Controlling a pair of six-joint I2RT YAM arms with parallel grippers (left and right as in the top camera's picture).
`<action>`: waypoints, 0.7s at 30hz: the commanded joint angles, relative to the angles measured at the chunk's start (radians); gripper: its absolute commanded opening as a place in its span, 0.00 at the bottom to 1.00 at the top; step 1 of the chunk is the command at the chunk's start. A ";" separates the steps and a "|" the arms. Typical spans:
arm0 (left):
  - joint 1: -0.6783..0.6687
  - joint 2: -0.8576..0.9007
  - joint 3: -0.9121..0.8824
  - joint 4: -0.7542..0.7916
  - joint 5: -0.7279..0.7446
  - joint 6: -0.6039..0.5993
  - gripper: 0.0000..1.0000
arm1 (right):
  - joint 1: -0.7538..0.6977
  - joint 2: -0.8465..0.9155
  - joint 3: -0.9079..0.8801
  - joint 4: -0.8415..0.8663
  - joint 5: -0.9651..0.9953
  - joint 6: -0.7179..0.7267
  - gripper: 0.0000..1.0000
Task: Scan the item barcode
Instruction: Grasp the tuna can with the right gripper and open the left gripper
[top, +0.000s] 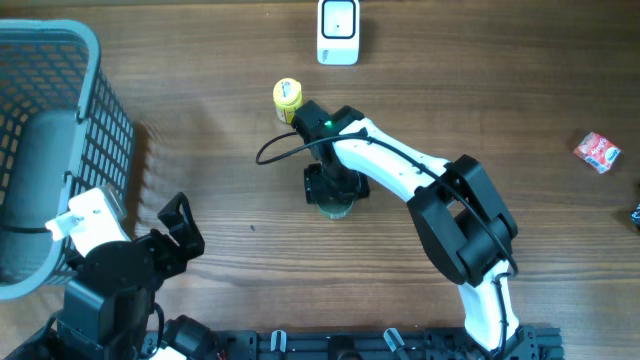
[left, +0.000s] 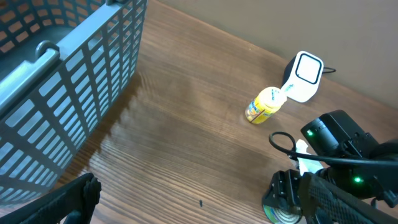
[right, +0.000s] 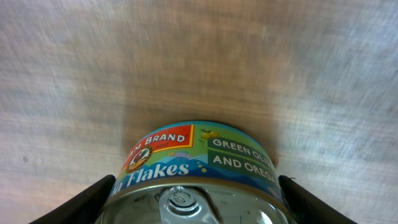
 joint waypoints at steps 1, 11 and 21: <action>0.006 0.002 -0.008 -0.005 -0.024 0.015 1.00 | -0.002 0.019 -0.013 -0.051 -0.096 0.001 0.64; 0.006 0.003 -0.008 -0.003 -0.024 0.011 1.00 | -0.051 0.019 0.075 -0.301 -0.365 -0.030 0.61; 0.006 0.003 -0.008 -0.002 -0.024 0.011 1.00 | -0.121 0.019 0.123 -0.386 -0.764 -0.029 0.59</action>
